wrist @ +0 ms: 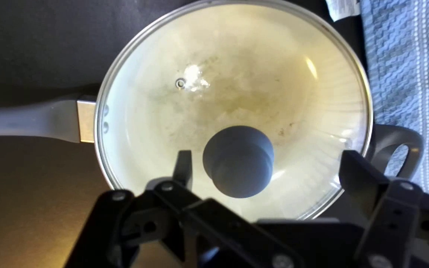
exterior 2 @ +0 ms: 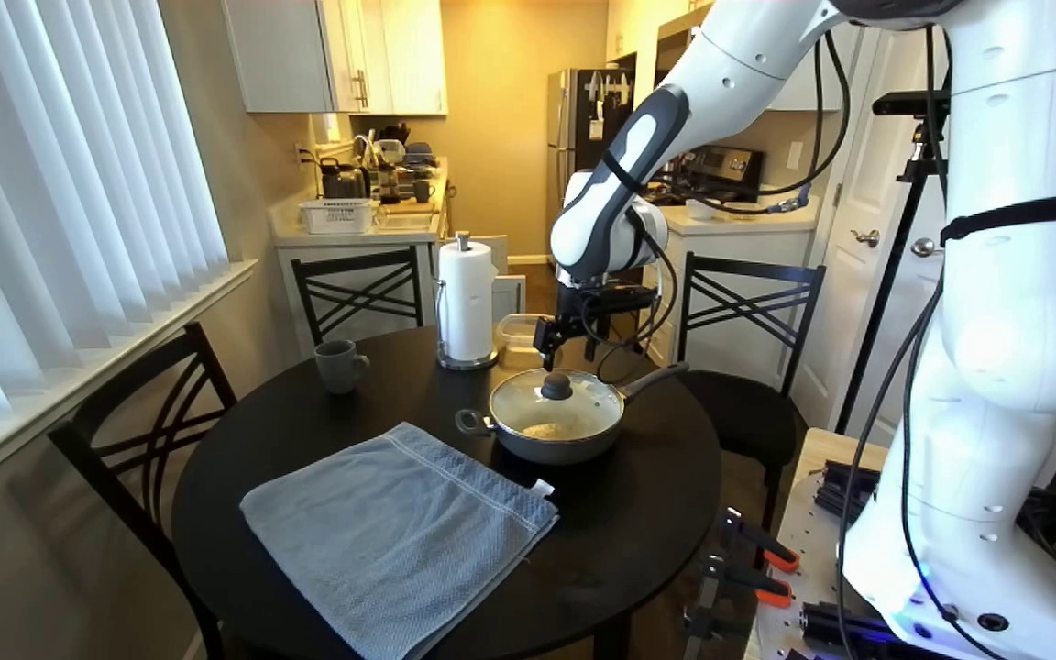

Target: Remove the glass lid from the pan and put it on the blue towel on the table

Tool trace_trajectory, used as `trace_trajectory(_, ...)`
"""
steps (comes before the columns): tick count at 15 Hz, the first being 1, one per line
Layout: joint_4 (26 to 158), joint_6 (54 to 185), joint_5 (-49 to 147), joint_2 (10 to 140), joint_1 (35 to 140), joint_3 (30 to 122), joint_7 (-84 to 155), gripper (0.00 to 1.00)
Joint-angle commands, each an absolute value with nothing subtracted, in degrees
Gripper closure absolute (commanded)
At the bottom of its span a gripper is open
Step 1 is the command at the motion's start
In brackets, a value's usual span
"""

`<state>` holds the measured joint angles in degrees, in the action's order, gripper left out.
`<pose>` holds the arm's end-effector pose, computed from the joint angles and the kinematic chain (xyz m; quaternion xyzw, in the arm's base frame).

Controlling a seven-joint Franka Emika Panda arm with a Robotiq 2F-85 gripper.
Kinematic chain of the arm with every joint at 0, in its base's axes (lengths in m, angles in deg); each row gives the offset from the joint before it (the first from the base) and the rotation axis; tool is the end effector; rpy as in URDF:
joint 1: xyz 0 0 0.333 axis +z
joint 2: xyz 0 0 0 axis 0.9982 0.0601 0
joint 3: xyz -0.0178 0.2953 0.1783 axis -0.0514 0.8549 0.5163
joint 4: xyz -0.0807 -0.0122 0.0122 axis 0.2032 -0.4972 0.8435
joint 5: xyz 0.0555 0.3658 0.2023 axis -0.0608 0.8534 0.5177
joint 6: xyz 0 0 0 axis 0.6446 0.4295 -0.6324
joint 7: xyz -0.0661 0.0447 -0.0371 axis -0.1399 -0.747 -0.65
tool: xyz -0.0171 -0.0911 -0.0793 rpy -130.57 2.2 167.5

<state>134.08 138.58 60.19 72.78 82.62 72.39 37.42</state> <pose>0.5359 -0.1149 0.2268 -0.9748 0.2172 -0.0480 0.0168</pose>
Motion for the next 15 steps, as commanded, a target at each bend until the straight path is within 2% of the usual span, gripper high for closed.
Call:
trace_trajectory(1,128.49,138.04,57.96,78.25,81.99,71.85,39.08,0.0)
trace_trajectory(15,120.47,132.39,57.94,86.77,81.35,73.54,37.27,0.0)
